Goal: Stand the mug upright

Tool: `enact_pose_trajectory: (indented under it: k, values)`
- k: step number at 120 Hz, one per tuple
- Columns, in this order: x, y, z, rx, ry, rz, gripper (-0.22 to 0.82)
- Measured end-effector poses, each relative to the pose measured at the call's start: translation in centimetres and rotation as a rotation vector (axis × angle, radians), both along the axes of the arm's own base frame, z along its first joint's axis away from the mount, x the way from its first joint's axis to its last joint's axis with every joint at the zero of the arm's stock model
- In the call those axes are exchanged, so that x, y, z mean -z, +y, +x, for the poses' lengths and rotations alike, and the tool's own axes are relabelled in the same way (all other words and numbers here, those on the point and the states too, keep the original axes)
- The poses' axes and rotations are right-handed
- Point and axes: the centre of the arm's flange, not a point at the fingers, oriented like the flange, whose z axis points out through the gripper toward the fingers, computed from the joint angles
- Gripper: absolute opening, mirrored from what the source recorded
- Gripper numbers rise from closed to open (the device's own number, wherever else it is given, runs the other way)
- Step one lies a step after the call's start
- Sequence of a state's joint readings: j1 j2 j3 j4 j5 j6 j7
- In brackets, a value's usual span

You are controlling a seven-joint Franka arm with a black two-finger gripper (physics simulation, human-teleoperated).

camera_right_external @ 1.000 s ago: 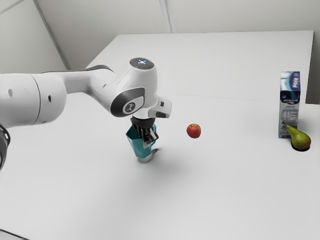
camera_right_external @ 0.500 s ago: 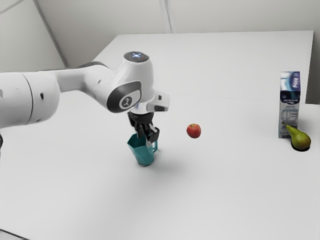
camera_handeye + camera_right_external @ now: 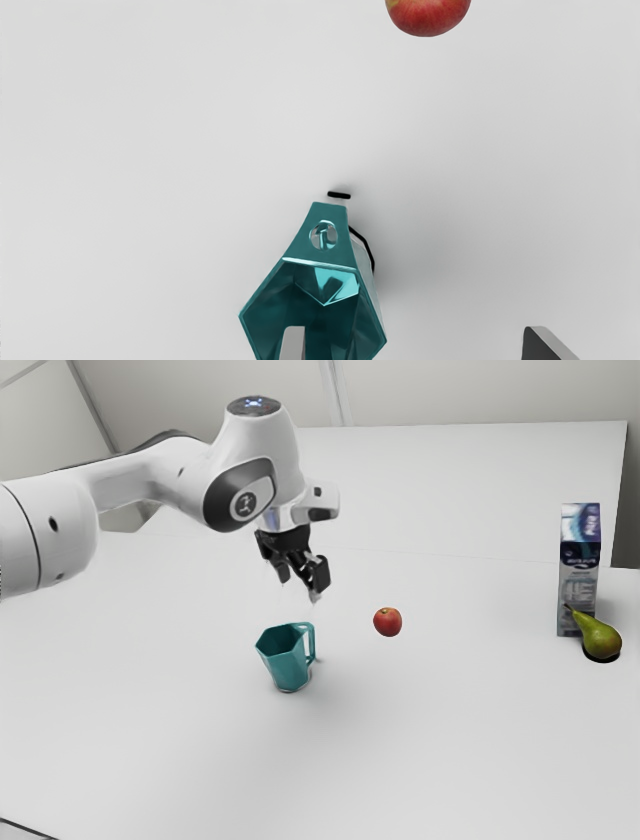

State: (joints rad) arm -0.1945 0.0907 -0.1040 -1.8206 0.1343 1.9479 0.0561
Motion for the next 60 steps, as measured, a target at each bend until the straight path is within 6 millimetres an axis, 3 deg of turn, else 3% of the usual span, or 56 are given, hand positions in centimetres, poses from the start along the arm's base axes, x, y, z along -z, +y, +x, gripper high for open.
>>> enact_pose_trajectory:
  k: [10,21,36,47,60]
  values:
    - [-2.1,1.7,0.9,-0.051,-0.002,-0.037,0.51]
    - [-4.1,6.6,1.3,-0.154,0.009,-0.081,0.54]
    - [-7.5,12.3,-0.1,-0.253,0.019,-0.110,0.57]
    - [-8.7,16.1,-1.1,-0.306,0.030,-0.118,0.58]
    - [-10.3,19.3,-1.2,-0.330,0.015,-0.121,0.59]
